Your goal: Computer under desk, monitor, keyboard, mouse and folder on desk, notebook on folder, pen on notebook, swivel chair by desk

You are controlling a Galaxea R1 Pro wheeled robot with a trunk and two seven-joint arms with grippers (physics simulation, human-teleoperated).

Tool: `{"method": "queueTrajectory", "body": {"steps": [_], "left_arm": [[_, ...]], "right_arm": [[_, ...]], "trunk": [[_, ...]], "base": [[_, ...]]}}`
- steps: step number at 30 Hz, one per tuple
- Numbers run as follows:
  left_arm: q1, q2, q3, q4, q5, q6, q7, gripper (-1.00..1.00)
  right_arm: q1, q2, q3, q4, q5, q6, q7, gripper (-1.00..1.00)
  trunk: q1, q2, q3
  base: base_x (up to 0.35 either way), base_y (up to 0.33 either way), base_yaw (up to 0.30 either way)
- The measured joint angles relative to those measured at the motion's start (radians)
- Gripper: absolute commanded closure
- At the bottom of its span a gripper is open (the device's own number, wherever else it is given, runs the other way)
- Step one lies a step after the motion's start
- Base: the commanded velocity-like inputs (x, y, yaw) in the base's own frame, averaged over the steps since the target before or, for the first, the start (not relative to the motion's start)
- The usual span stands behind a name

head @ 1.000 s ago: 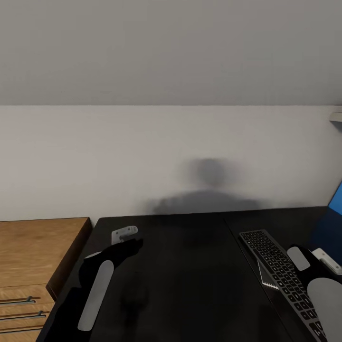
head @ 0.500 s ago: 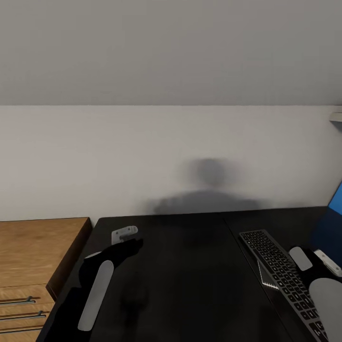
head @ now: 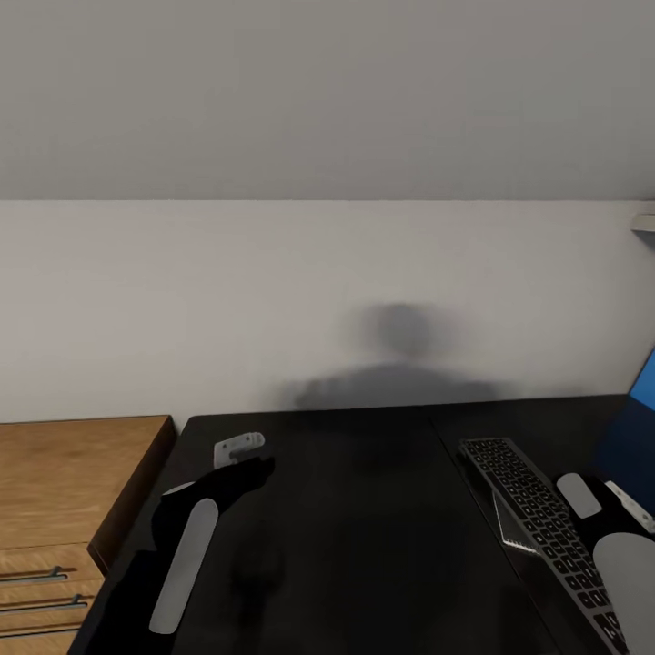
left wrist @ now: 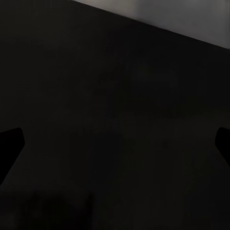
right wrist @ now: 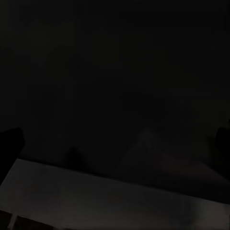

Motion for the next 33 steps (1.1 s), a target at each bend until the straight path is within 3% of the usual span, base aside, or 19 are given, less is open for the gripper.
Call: {"method": "queueTrajectory", "body": {"steps": [12,33], "left_arm": [[0.0,0.0,0.0,0.0,0.0,0.0,0.0,-1.0],[0.0,0.001,0.005,0.004,0.0,0.0,0.0,-1.0]], "right_arm": [[0.0,0.0,-0.001,-0.047,0.008,0.001,-0.003,-1.0],[0.0,0.001,0.002,-0.042,0.008,-0.002,0.004,-1.0]], "trunk": [[0.046,-0.084,-0.038],[0.046,-0.084,-0.038]], "base": [[0.0,0.0,0.0],[-0.028,0.0,0.0]]}}
